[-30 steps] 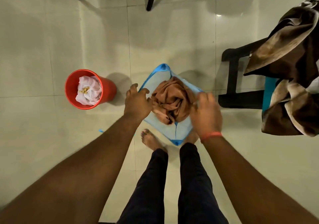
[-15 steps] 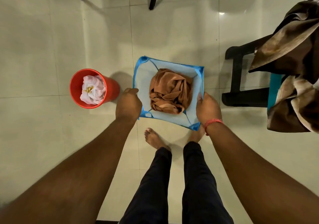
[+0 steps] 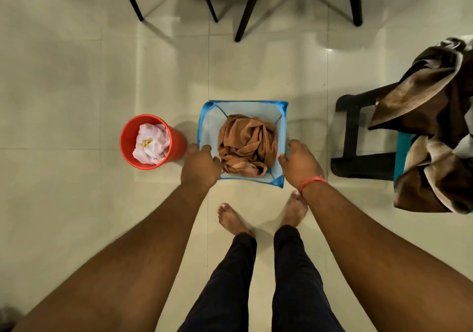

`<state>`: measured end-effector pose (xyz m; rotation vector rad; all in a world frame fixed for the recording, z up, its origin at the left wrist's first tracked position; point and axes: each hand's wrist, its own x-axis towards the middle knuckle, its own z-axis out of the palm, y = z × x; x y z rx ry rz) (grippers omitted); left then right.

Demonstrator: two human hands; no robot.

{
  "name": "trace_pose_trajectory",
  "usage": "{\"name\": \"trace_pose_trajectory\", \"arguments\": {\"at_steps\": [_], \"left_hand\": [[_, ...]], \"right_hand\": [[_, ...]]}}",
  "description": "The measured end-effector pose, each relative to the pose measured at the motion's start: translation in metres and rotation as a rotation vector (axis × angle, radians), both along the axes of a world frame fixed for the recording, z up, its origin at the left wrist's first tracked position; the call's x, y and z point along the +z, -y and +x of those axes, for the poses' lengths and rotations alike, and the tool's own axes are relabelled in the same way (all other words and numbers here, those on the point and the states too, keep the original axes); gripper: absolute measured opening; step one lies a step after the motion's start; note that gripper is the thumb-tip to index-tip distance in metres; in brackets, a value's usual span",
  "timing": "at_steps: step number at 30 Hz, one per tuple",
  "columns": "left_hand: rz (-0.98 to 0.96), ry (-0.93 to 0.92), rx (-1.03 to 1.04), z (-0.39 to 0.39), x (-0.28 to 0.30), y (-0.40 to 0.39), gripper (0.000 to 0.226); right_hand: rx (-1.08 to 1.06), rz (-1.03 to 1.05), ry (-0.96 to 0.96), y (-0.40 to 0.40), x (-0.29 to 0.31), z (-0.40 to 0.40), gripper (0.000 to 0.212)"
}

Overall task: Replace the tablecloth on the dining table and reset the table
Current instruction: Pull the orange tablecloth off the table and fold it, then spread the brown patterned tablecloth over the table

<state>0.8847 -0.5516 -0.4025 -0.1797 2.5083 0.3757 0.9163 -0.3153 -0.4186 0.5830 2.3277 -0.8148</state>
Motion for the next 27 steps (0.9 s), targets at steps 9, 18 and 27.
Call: {"name": "trace_pose_trajectory", "arguments": {"at_steps": [9,18,27], "left_hand": [[-0.064,-0.168,-0.592,0.005,0.147,-0.076,0.077],[0.064,-0.475,-0.848,0.018,0.315,-0.199,0.083],[0.061,-0.603,-0.787,0.067,0.339,-0.299,0.078]], "right_hand": [[0.137,0.232,-0.194,-0.032,0.157,0.03,0.07],[-0.057,0.47,-0.322,-0.142,0.338,0.088,0.077],[-0.098,0.433,-0.382,-0.247,0.361,0.137,0.079]]}}
